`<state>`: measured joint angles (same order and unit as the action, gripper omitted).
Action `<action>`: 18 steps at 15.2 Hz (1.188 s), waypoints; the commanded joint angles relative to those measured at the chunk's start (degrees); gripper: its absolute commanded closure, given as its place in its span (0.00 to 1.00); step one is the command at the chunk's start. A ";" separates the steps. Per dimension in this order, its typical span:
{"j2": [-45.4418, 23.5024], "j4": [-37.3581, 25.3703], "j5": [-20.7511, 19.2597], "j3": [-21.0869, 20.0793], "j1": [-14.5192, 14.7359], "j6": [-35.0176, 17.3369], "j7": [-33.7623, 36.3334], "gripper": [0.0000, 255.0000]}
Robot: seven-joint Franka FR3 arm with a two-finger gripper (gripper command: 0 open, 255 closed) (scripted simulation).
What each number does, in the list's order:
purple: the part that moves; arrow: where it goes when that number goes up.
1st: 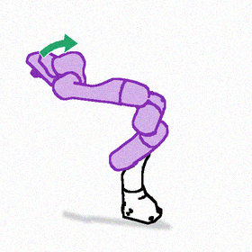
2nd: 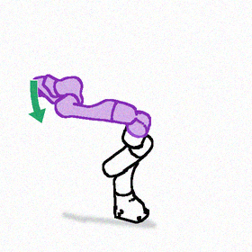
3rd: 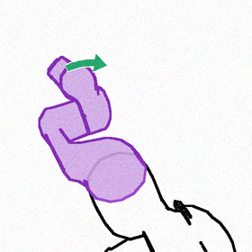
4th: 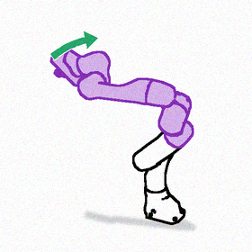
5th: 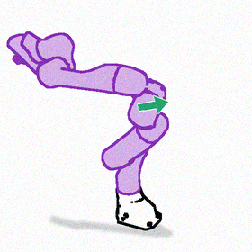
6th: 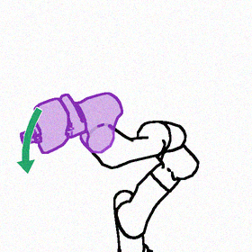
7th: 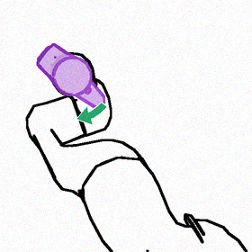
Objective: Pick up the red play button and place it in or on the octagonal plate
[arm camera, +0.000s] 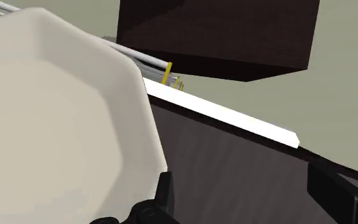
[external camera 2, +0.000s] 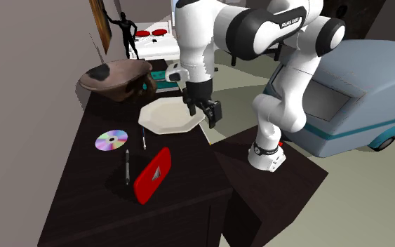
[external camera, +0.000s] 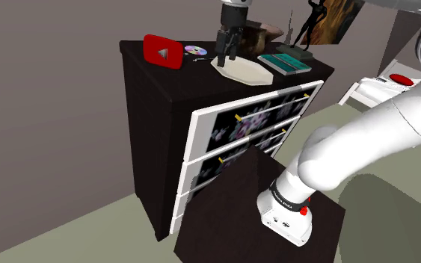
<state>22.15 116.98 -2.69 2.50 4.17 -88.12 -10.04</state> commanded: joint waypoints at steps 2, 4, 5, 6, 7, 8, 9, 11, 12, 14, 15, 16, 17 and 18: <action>-6.21 -7.04 0.06 0.03 1.02 0.01 -3.65 0.00; -10.23 -11.88 0.20 -0.17 1.66 0.32 -5.82 0.00; -12.26 -14.42 0.28 -0.31 1.96 0.58 -6.89 0.00; -14.29 -17.03 0.35 -0.47 2.25 0.90 -7.94 0.00; -16.33 -19.73 0.42 -0.65 2.53 1.30 -8.98 0.00; -18.40 -22.52 0.48 -0.85 2.81 1.77 -10.00 0.00; -20.50 -25.42 0.54 -1.08 3.08 2.31 -11.00 0.00; -24.81 -31.59 0.60 -1.58 3.61 3.65 -12.94 0.00; -27.05 -34.90 0.61 -1.87 3.88 4.46 -13.89 0.00; -31.79 -42.12 0.55 -2.49 4.44 6.43 -15.72 0.00; -33.27 -44.44 0.52 -2.69 4.61 7.11 -16.25 0.00; -32.82 -43.01 0.52 -2.68 4.59 6.14 -16.24 0.00; -32.39 -41.62 0.53 -2.67 4.58 5.17 -16.23 0.00; -31.99 -40.27 0.54 -2.66 4.56 4.23 -16.22 0.00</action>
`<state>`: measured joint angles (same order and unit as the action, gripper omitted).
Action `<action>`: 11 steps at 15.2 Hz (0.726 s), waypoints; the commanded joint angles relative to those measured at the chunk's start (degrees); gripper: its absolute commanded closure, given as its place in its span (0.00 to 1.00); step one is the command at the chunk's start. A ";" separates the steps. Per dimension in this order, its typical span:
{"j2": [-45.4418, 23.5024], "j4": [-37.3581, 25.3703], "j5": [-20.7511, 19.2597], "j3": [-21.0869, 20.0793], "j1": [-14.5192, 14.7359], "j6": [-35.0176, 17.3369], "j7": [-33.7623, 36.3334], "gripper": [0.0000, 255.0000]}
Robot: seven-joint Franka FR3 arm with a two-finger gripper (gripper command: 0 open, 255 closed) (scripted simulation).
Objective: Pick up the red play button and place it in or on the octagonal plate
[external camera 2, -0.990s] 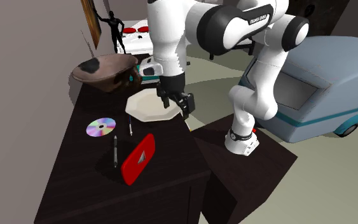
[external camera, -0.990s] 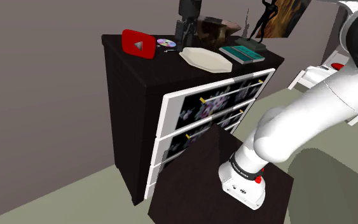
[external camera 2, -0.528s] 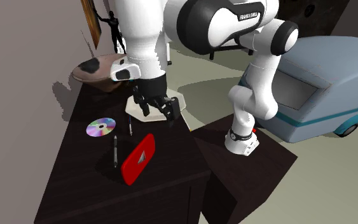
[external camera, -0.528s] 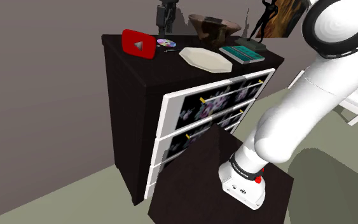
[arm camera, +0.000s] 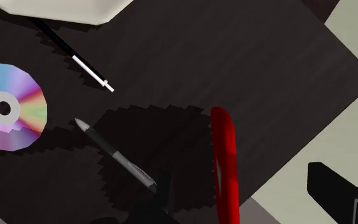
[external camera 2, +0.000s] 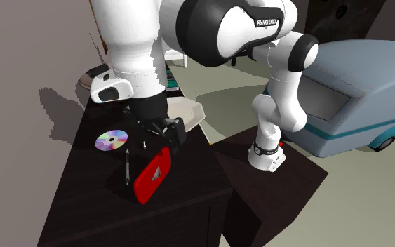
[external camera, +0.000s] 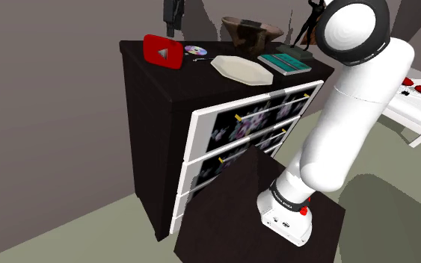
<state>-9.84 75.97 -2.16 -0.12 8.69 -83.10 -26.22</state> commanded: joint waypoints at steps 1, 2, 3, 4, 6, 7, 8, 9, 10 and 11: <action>0.35 2.00 0.01 -0.04 0.02 -1.70 -0.03 0.00; 0.69 3.25 0.01 -0.03 0.01 -2.61 -0.02 0.00; 1.01 4.47 0.02 -0.02 -0.01 -3.51 -0.02 0.00; 1.31 5.65 0.02 -0.01 -0.03 -4.40 -0.01 0.00; 1.48 6.33 0.02 0.00 -0.04 -4.91 0.00 0.00; 1.47 6.32 0.02 0.00 -0.04 -4.91 0.00 0.00; 1.47 6.32 0.02 0.00 -0.04 -4.91 0.00 0.00; 1.47 6.32 0.02 0.00 -0.04 -4.91 0.00 0.00; 1.47 6.32 0.02 0.00 -0.04 -4.91 0.00 0.00; 1.47 6.32 0.02 0.00 -0.04 -4.91 0.00 0.00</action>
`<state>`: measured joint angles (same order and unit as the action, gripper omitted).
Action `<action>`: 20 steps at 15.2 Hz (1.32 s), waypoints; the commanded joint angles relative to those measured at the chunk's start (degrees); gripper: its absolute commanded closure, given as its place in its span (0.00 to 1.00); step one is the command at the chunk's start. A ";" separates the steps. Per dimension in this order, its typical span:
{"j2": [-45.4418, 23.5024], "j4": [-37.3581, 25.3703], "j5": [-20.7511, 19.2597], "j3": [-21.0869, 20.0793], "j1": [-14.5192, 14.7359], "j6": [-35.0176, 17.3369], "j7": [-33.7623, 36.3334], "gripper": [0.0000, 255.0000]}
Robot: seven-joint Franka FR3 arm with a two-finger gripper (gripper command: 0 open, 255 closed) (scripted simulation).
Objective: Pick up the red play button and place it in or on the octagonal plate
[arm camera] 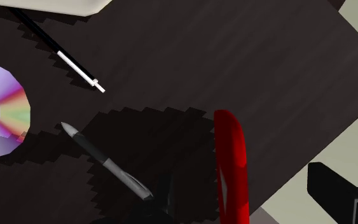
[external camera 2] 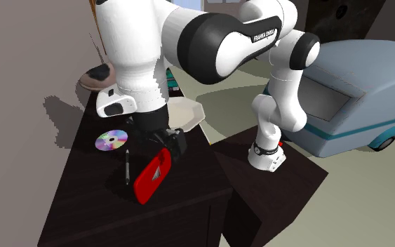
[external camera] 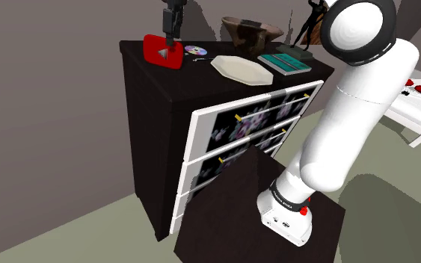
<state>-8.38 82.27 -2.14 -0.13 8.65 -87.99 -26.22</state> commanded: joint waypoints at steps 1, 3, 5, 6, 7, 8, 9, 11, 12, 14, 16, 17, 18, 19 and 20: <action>0.00 0.00 0.00 0.00 0.00 0.00 0.00 0.00; 0.00 0.00 0.00 0.00 0.00 0.00 0.00 1.00; 0.00 0.00 0.00 0.00 0.00 0.00 0.00 1.00; 0.00 0.00 0.00 0.00 0.00 0.00 0.00 1.00; 0.00 0.00 0.00 0.00 0.00 0.00 0.00 1.00; 0.01 -0.01 0.00 0.00 0.00 0.02 0.00 1.00; 0.10 0.14 0.00 -0.01 0.01 -0.04 0.02 1.00; 0.00 0.02 0.00 0.00 0.00 -0.02 0.00 1.00; -0.22 -1.07 0.00 0.00 0.00 0.84 -0.03 1.00; -0.76 -3.37 -0.01 -0.01 0.01 2.61 -0.08 1.00; -1.37 -5.80 -0.02 -0.01 0.02 4.42 -0.14 1.00; -1.72 -7.07 -0.02 -0.01 0.03 5.34 -0.17 1.00; -2.09 -8.38 -0.03 -0.01 0.03 6.29 -0.20 1.00; -2.49 -9.74 -0.03 -0.01 0.04 7.25 -0.23 1.00; -2.92 -11.15 -0.04 -0.01 0.05 8.23 -0.26 1.00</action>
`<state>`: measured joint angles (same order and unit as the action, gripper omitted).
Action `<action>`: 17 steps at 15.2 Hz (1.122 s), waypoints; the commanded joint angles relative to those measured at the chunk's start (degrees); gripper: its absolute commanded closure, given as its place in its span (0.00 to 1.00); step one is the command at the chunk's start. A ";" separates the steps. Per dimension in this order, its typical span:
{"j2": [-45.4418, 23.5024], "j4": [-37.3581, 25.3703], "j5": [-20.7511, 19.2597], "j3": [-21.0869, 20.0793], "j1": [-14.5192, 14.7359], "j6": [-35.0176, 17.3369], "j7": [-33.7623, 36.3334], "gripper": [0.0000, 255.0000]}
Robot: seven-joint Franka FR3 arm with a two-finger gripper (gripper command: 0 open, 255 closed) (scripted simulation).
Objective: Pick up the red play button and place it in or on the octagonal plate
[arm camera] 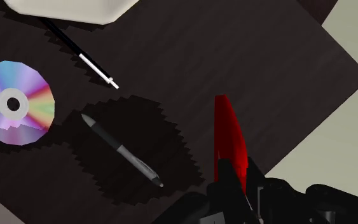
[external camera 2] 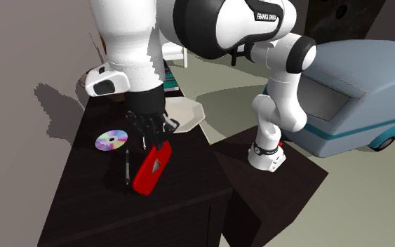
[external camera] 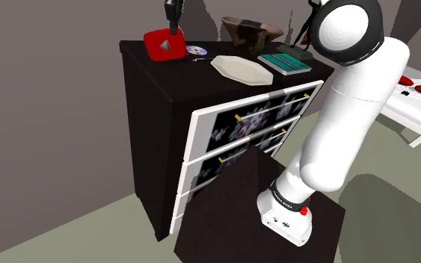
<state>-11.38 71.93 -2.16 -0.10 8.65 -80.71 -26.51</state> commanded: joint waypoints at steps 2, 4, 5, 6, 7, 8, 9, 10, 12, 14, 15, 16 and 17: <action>-0.88 -3.80 -0.03 -0.03 0.06 2.97 -0.04 1.00; -2.00 -7.06 -0.05 -0.02 0.08 5.11 -0.11 1.00; -2.63 -8.81 -0.07 -0.02 0.09 6.23 -0.15 1.00; -3.32 -10.66 -0.08 -0.02 0.10 7.39 -0.19 1.00; -4.08 -12.63 -0.09 -0.02 0.11 8.60 -0.23 1.00; -4.16 -12.83 -0.10 -0.02 0.11 8.72 -0.23 1.00; -2.08 -10.09 -0.05 0.34 -0.59 8.02 -1.24 1.00; -0.17 -7.64 -0.02 0.71 -1.28 7.45 -2.28 1.00; 3.28 -3.42 -0.03 1.55 -2.62 6.59 -4.41 1.00; 6.32 0.08 -0.11 2.50 -3.87 6.04 -6.63 1.00; 7.71 1.61 -0.18 3.00 -4.49 5.84 -7.76 1.00; 9.02 3.02 -0.27 3.53 -5.10 5.70 -8.91 1.00; 10.26 4.30 -0.39 4.07 -5.69 5.60 -10.08 1.00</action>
<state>-2.24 75.45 -2.47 3.50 3.51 -75.43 -35.46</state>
